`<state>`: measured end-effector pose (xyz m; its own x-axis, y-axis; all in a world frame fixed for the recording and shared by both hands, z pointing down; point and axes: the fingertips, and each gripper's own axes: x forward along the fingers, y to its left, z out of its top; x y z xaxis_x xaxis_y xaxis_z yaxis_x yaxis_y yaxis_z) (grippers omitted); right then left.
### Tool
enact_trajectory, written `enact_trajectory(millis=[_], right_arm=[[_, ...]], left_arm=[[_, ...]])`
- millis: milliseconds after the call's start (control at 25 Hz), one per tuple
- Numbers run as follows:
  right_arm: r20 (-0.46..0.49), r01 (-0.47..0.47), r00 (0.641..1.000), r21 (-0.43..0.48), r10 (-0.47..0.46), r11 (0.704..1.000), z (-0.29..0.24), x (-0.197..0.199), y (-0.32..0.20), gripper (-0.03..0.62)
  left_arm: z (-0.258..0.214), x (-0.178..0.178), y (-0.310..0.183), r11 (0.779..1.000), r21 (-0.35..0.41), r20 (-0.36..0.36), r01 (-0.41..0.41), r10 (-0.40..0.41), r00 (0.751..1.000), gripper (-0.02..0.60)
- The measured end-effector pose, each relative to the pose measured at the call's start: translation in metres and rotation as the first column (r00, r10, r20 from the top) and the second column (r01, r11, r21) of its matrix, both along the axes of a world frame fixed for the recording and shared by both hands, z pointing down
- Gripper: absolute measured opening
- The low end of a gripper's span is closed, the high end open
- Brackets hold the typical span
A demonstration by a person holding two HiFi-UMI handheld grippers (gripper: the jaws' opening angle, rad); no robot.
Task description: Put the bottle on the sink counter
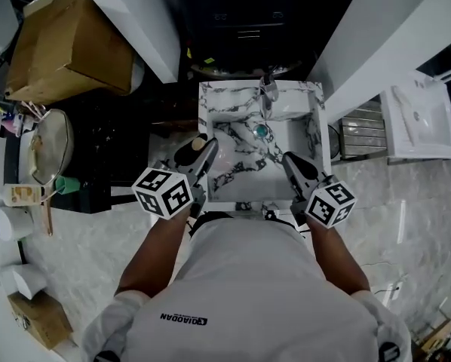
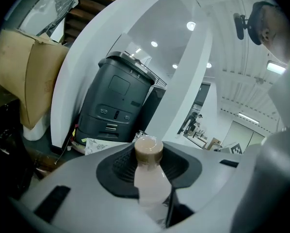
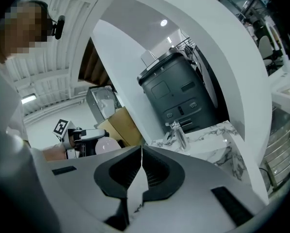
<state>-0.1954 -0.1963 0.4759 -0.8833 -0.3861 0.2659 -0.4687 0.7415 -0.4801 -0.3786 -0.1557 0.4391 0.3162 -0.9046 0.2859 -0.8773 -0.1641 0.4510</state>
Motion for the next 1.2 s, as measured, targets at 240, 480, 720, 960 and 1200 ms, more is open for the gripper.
enact_trajectory(millis=[240, 480, 720, 960, 1200], right_arm=[[-0.013, -0.052, 0.999, -0.016, 0.052, 0.999, 0.006, -0.006, -0.005, 0.041], [-0.021, -0.080, 0.997, -0.041, 0.079, 0.996, 0.017, -0.017, -0.009, 0.041], [-0.033, -0.082, 0.996, -0.049, 0.081, 0.995, 0.026, -0.026, -0.010, 0.041], [-0.051, -0.089, 0.995, -0.039, 0.087, 0.995, 0.036, -0.030, -0.012, 0.041], [-0.061, -0.096, 0.994, -0.039, 0.093, 0.995, 0.042, -0.030, -0.008, 0.041]], left_arm=[[0.017, -0.011, -0.025, 0.998, -0.021, 0.028, -0.051, 0.051, 0.998, 0.133], [0.037, -0.018, -0.049, 0.995, -0.046, 0.062, -0.087, 0.090, 0.994, 0.133], [0.055, -0.021, -0.067, 0.993, -0.066, 0.088, -0.102, 0.107, 0.990, 0.133], [0.067, -0.026, -0.087, 0.992, -0.065, 0.135, -0.111, 0.119, 0.984, 0.133], [0.081, -0.033, -0.106, 0.992, -0.077, 0.171, -0.102, 0.114, 0.979, 0.133]])
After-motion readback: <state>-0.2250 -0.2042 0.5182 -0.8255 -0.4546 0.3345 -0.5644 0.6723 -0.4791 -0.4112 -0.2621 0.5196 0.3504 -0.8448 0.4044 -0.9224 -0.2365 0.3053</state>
